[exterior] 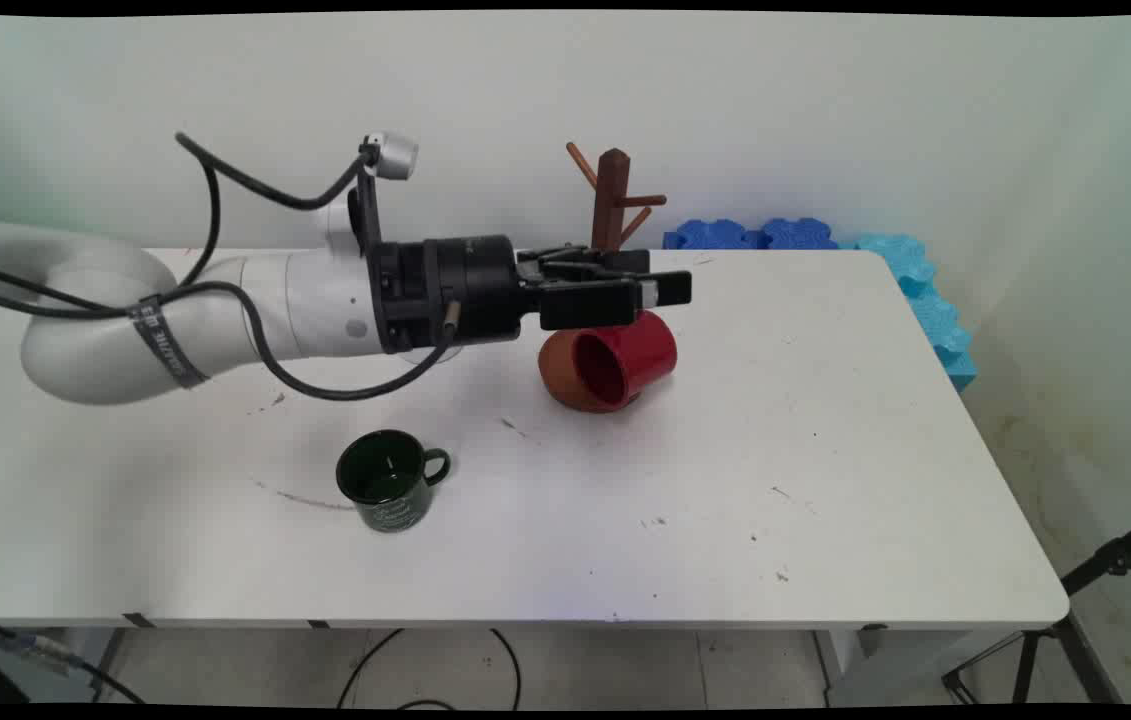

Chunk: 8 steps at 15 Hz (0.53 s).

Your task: Pick up the red mug from the rack

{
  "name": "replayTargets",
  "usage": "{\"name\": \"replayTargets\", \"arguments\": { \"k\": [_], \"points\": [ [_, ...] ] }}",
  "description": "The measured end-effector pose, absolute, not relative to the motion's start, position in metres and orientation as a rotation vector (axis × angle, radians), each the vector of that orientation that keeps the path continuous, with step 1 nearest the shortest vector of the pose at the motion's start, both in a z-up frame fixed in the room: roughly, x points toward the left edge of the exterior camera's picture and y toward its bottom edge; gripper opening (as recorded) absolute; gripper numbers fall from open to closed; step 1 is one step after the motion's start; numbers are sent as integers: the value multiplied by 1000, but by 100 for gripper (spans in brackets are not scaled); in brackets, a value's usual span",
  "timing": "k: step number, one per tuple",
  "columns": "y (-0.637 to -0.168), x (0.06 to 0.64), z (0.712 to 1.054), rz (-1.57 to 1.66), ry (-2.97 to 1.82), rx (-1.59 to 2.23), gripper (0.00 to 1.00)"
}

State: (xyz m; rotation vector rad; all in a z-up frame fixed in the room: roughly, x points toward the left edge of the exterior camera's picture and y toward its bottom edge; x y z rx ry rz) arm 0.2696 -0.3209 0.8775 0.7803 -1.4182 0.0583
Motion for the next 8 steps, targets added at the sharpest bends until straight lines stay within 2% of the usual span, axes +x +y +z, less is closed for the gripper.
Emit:
{"name": "replayTargets", "arguments": {
  "k": [8],
  "points": [
    [-326, 265, 844, 130, -1470, 854, 100]
  ]
}}
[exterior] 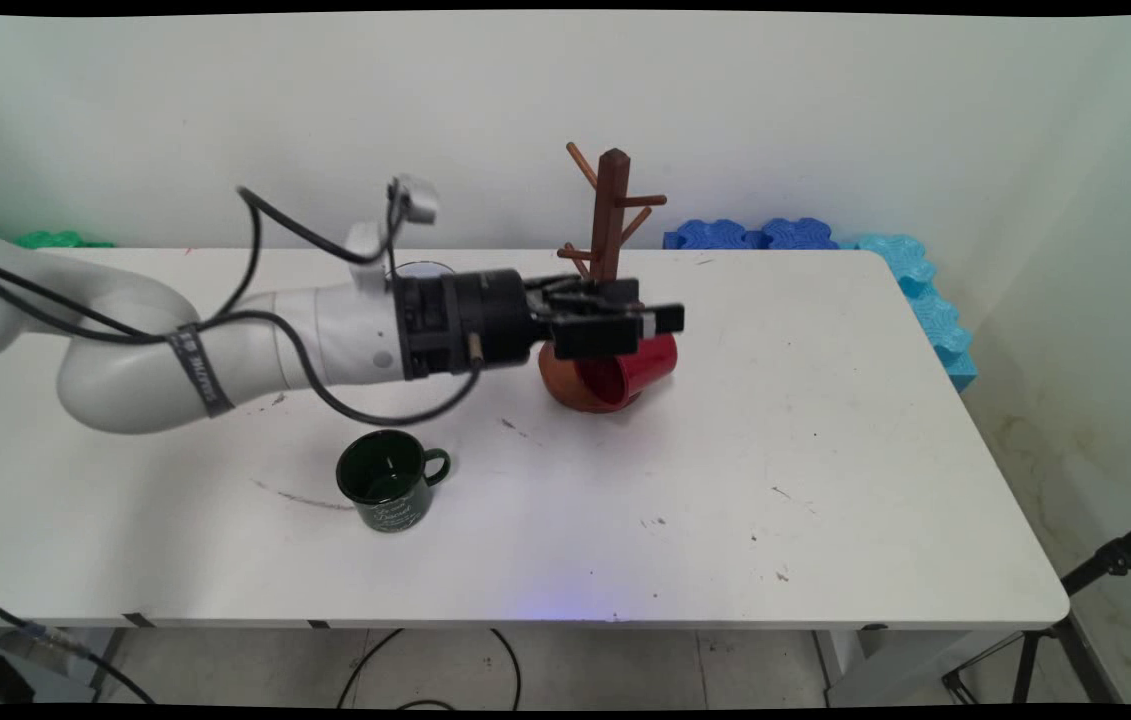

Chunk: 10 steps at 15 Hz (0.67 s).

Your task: Pick up the red mug from the rack

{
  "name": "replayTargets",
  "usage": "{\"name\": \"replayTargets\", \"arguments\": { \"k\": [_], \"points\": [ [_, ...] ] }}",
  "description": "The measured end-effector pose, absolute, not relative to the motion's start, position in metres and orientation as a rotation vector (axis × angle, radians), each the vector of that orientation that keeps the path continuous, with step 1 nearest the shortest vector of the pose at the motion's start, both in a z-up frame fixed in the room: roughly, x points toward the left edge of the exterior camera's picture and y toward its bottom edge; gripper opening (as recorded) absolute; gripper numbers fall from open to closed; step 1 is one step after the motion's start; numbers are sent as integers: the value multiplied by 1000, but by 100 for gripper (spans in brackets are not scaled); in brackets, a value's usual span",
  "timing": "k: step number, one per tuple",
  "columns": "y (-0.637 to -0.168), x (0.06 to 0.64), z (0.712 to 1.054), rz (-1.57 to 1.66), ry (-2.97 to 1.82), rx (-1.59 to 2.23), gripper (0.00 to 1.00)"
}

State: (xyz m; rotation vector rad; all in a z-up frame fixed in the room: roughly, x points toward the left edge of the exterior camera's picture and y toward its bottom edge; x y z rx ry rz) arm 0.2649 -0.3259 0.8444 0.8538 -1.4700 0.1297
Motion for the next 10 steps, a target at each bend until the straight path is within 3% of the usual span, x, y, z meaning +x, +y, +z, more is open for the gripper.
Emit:
{"name": "replayTargets", "arguments": {
  "k": [10],
  "points": [
    [-326, 253, 817, 188, -1577, 905, 100]
  ]
}}
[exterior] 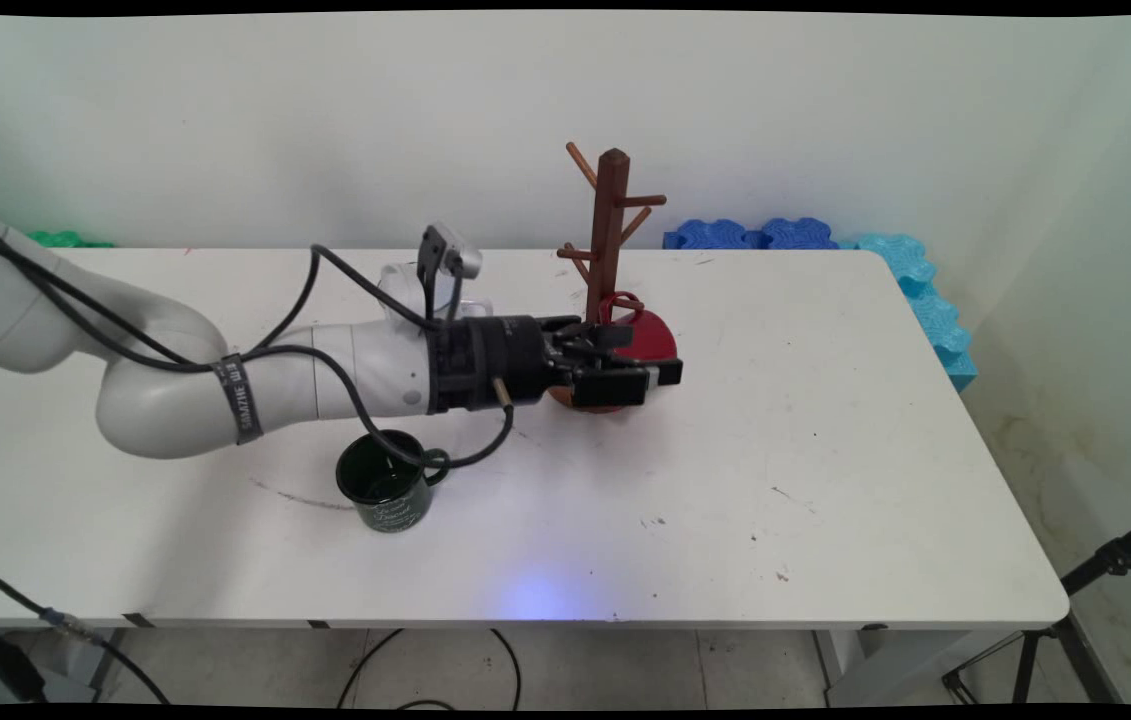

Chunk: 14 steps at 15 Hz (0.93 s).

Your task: Pick up the red mug from the rack

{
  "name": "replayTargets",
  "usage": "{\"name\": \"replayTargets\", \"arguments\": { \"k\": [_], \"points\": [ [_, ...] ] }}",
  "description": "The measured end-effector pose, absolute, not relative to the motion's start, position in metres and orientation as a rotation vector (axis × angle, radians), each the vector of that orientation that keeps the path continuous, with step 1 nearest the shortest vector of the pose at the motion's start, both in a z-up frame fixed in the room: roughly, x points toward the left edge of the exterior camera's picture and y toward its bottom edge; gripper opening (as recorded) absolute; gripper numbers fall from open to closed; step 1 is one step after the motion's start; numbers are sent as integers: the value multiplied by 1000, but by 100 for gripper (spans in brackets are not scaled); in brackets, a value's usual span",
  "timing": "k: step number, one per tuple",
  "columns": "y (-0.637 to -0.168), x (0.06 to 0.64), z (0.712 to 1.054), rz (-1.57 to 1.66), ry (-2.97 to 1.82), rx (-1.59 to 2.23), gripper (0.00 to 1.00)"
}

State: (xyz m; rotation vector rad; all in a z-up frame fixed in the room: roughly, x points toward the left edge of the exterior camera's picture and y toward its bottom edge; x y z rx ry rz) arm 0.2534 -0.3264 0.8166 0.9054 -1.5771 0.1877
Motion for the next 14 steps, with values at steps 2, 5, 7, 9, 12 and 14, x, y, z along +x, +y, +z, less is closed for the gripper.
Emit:
{"name": "replayTargets", "arguments": {
  "k": [2, 5, 7, 9, 12, 14],
  "points": [
    [-326, 253, 814, 197, -1599, 911, 100],
    [-324, 252, 810, 210, -1621, 934, 100],
    [-322, 252, 807, 219, -1635, 961, 100],
    [-321, 253, 804, 232, -1647, 995, 100],
    [-321, 252, 798, 260, -1665, 1058, 100],
    [-322, 251, 795, 274, -1670, 1089, 100]
  ]
}}
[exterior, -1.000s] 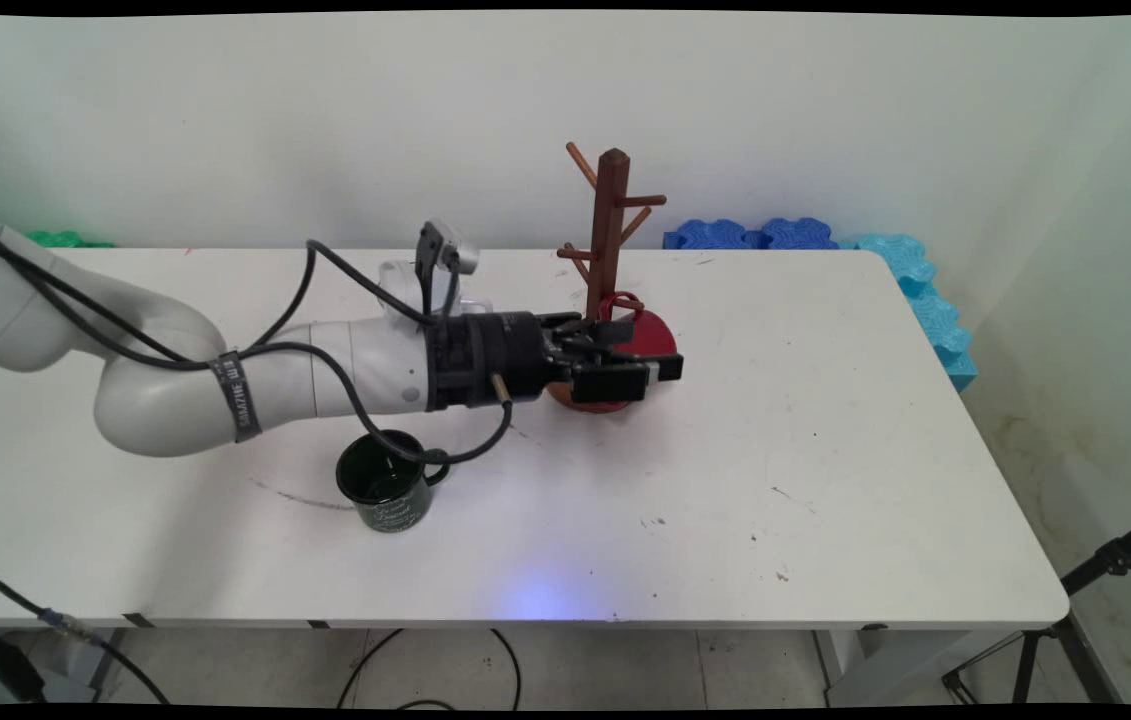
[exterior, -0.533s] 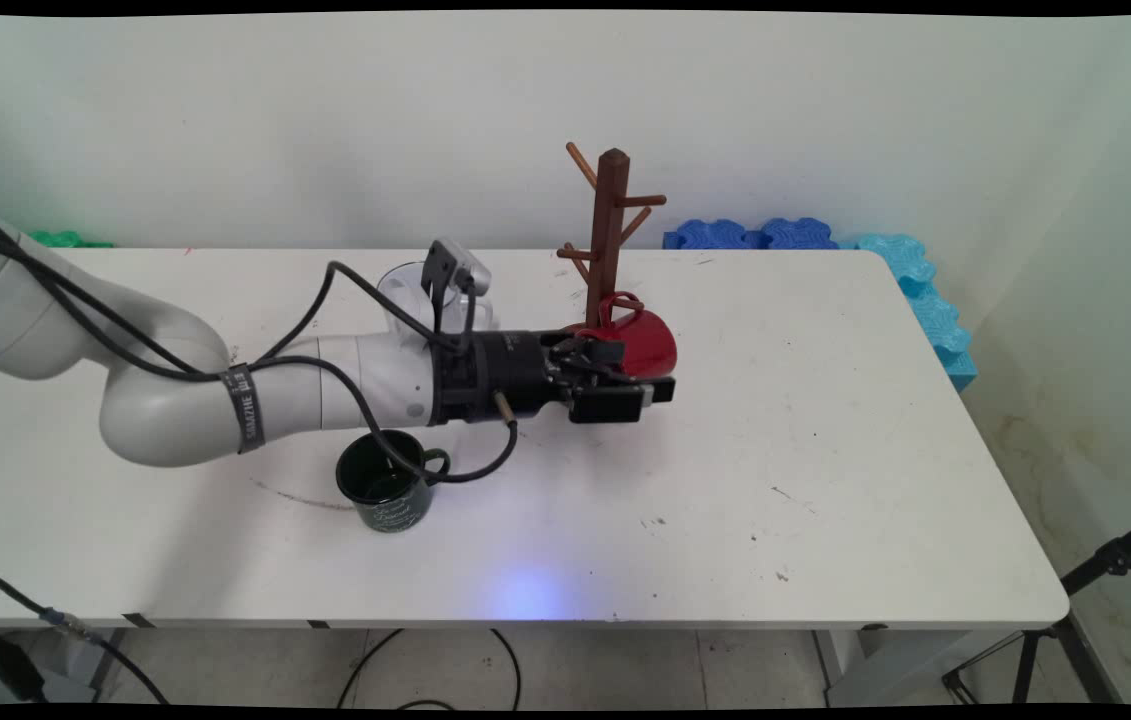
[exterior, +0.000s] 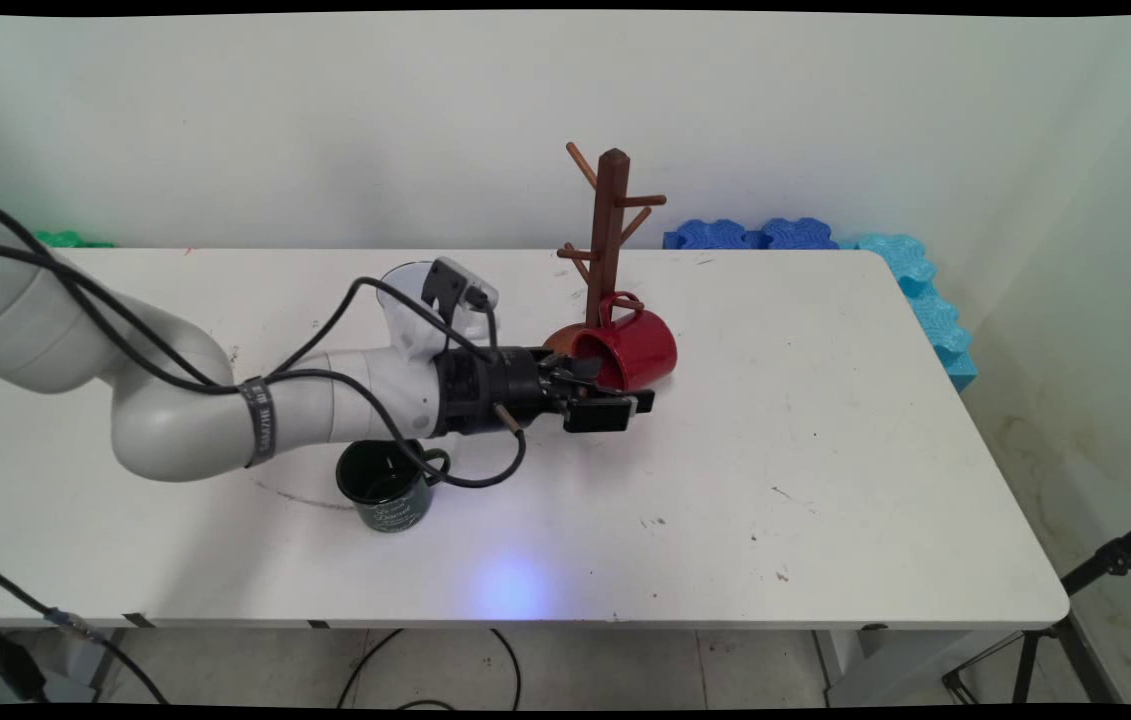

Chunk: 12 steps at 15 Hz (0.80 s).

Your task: Pick up the red mug from the rack

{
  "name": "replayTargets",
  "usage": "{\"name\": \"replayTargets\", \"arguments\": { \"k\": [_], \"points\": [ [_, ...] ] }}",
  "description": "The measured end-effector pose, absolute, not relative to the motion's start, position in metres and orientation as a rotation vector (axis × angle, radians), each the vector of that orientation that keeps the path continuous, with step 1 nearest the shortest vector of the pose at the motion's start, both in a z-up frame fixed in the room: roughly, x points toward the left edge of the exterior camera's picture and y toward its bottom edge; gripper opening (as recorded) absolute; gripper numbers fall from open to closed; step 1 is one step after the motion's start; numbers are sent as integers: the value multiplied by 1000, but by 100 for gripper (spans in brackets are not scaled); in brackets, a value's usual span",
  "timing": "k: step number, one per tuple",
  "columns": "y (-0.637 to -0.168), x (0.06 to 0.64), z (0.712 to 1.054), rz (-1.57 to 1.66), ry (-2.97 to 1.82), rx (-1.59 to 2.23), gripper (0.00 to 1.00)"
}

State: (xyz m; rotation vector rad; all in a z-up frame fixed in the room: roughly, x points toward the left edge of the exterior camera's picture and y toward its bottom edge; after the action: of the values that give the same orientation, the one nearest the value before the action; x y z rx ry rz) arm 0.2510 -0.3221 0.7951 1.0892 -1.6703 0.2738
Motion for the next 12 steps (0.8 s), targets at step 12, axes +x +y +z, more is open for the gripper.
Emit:
{"name": "replayTargets", "arguments": {
  "k": [12],
  "points": [
    [-336, 241, 776, 343, -1675, 1221, 100]
  ]
}}
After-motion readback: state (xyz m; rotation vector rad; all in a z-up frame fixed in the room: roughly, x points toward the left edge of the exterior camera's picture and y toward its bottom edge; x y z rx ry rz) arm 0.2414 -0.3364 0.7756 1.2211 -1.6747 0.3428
